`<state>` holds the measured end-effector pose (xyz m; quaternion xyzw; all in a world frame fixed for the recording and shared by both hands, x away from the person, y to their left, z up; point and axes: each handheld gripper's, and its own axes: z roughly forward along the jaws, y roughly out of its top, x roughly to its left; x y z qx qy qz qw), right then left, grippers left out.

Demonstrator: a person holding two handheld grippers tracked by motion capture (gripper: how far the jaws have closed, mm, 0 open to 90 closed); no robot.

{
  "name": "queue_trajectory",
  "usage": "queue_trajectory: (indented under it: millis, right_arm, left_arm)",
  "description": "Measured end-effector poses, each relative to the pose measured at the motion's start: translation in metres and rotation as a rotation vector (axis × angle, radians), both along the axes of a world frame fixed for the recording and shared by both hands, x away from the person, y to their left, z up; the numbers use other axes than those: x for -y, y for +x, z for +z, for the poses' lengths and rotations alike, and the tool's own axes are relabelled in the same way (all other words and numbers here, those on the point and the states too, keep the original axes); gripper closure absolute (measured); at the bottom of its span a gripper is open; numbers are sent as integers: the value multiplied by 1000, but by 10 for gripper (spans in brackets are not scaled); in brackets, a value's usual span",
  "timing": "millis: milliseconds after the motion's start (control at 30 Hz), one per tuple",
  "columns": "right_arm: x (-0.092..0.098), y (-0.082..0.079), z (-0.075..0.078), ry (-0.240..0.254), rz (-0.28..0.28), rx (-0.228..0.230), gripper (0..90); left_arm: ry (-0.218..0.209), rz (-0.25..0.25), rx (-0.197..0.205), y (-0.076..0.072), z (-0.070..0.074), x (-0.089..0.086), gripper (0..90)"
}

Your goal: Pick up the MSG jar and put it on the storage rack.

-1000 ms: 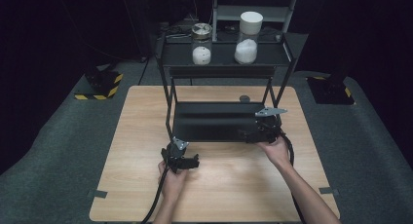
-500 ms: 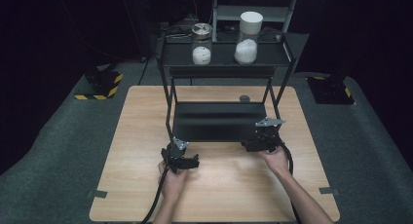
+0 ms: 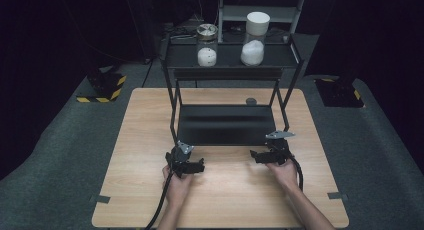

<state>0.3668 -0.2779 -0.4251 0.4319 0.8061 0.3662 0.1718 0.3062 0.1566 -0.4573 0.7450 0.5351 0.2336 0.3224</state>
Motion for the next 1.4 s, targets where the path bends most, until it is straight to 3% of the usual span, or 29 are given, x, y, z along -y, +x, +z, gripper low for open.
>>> queue_trajectory:
  millis: [333,533,600,1400]
  right_arm:
    - [2,-4,-10,-10,-32,-22,45]
    - [-1,-4,-15,-45,-46,-34,34]
    - [-1,-12,-26,-59,-57,20,41]
    - [-3,-13,-26,-63,-62,24,38]
  left_arm:
    - [0,2,1,0,0,0,58]
    - [0,2,0,0,0,0,58]
    - [0,3,1,0,0,1,58]
    - [-1,1,0,0,0,0,58]
